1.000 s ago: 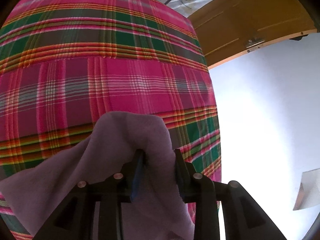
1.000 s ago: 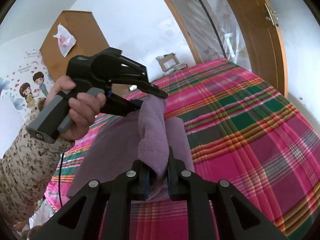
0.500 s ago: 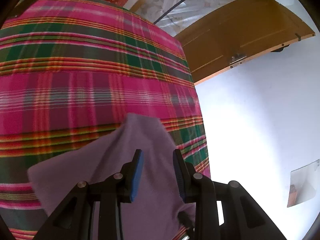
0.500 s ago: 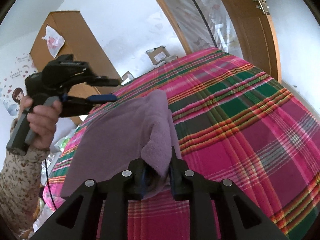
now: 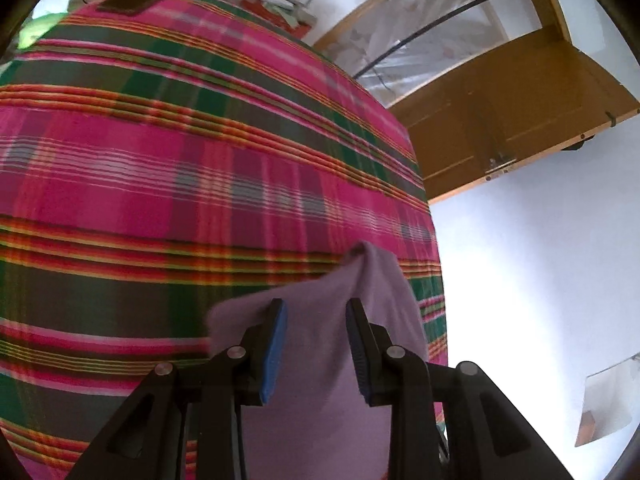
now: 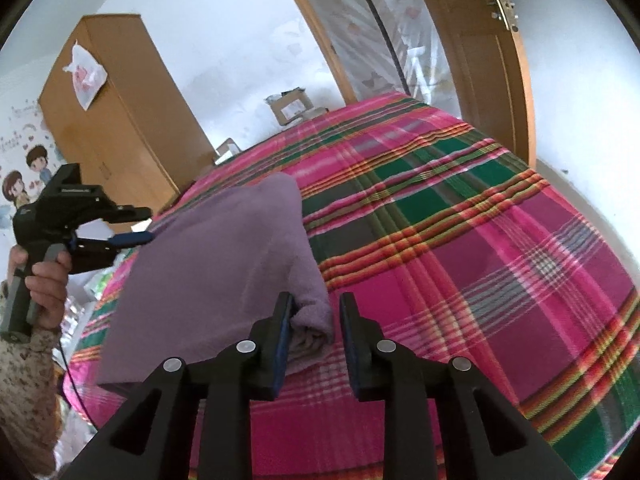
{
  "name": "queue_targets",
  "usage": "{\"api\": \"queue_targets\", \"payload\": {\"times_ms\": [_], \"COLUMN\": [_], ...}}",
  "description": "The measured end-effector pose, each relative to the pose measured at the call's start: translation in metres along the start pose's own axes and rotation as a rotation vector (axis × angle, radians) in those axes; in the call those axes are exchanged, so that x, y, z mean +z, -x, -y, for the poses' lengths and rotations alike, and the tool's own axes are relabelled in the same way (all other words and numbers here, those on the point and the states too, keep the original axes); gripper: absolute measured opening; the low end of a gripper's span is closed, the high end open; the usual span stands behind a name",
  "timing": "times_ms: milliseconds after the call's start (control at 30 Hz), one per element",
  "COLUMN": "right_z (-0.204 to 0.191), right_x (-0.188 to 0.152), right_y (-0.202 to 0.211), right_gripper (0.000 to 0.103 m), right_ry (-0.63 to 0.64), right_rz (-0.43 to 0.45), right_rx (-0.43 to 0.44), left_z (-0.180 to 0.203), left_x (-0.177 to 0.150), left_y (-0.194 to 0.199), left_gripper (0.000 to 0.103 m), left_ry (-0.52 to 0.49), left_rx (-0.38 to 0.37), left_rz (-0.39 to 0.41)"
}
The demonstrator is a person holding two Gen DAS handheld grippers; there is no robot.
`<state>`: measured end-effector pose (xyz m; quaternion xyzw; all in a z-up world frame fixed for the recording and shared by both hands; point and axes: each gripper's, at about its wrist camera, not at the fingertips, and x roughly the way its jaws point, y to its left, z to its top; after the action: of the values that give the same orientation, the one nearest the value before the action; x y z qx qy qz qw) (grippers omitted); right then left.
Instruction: Fold clothes
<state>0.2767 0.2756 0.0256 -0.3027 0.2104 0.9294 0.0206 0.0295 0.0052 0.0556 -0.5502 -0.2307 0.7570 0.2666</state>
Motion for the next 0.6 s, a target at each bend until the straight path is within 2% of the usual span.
{"api": "queue_targets", "payload": {"times_ms": [133, 233, 300, 367, 500, 600], "right_z": [-0.001, -0.001, -0.002, -0.002, -0.005, -0.008], "right_x": [0.003, 0.007, 0.009, 0.012, 0.022, 0.027], "right_y": [0.006, 0.012, 0.016, 0.02, 0.026, 0.022], "right_gripper": [0.025, 0.025, 0.025, 0.026, 0.027, 0.028], "right_ry": [0.011, 0.016, 0.02, 0.023, 0.031, 0.036], "right_rz": [0.014, 0.028, 0.036, 0.046, 0.08, 0.078], "right_rx": [-0.028, -0.046, -0.059, -0.07, -0.076, -0.067], "left_z": [-0.001, 0.006, 0.012, 0.017, 0.026, 0.029], "left_x": [0.003, 0.006, 0.008, 0.008, 0.011, 0.015], "left_y": [0.003, 0.0, -0.007, -0.009, -0.016, -0.023], "left_gripper": [0.031, 0.031, 0.031, 0.031, 0.031, 0.031], "left_ry": [-0.043, -0.126, -0.195, -0.243, -0.348, -0.396], "left_rx": [0.053, 0.101, 0.103, 0.097, 0.044, 0.056], "left_rz": [0.035, 0.045, 0.012, 0.015, -0.018, -0.017]}}
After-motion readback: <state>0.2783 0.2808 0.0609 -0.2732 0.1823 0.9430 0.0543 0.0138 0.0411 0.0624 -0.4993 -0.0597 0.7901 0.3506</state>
